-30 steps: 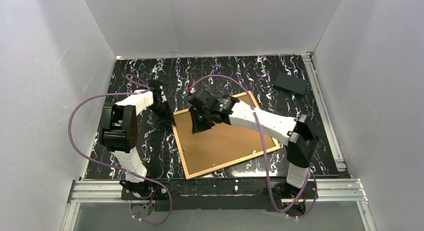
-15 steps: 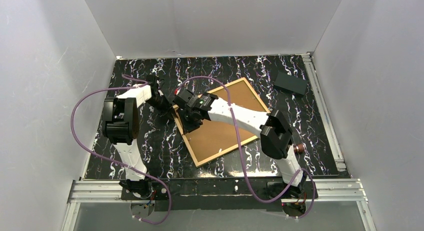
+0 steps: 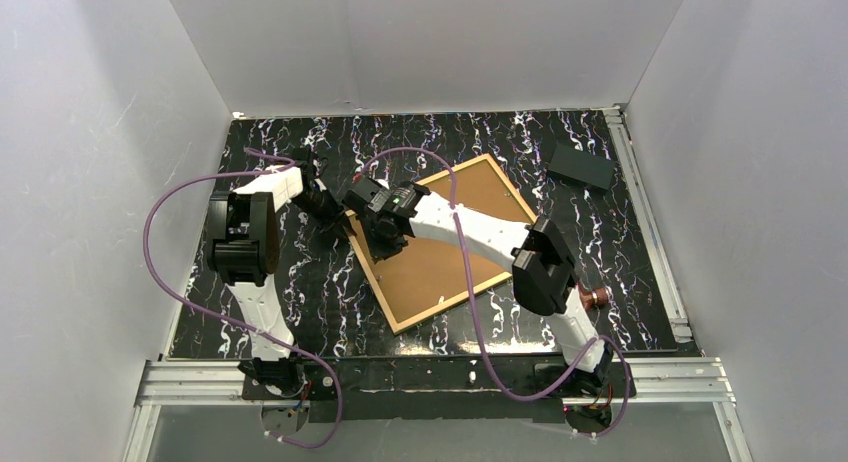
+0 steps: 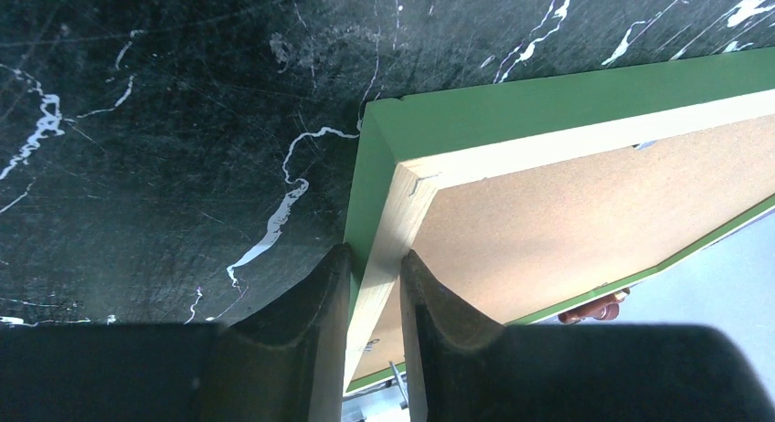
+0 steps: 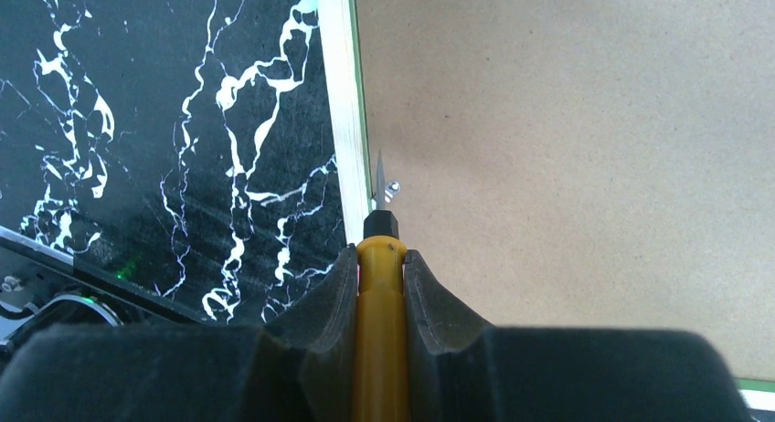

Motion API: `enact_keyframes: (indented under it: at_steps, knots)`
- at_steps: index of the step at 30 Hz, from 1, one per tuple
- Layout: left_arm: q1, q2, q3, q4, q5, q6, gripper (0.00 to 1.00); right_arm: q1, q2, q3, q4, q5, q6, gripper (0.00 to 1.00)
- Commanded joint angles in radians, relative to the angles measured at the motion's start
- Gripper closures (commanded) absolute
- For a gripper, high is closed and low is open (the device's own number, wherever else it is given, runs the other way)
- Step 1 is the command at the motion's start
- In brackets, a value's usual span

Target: Take the photo out of the frame

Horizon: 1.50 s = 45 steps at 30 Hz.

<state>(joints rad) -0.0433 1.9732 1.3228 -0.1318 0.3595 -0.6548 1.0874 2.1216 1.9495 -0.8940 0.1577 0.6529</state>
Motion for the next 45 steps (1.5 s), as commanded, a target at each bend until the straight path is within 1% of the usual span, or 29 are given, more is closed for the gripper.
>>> enact_keyframes:
  at_steps: [1,8,22,27,38,45]
  knots:
    - [0.007,0.041,0.001,-0.068,-0.058,-0.010,1.00,0.002,0.029,0.064,-0.032,0.006,0.021,0.99]
    - [0.008,0.051,0.001,-0.077,-0.062,-0.017,1.00,0.009,0.044,0.069,-0.076,0.003,0.041,0.99]
    - [0.007,0.052,0.001,-0.086,-0.074,-0.017,1.00,0.045,0.034,0.025,-0.057,-0.046,0.051,0.99]
    - [0.007,0.050,0.001,-0.089,-0.079,-0.016,1.00,0.054,0.044,0.029,-0.093,-0.006,0.059,0.99]
    - [0.008,0.052,0.005,-0.095,-0.088,-0.012,1.00,0.054,0.061,0.024,-0.100,-0.012,0.056,0.99]
    - [0.008,0.053,0.009,-0.101,-0.097,-0.006,1.00,0.056,0.052,-0.030,-0.136,-0.004,0.067,0.99]
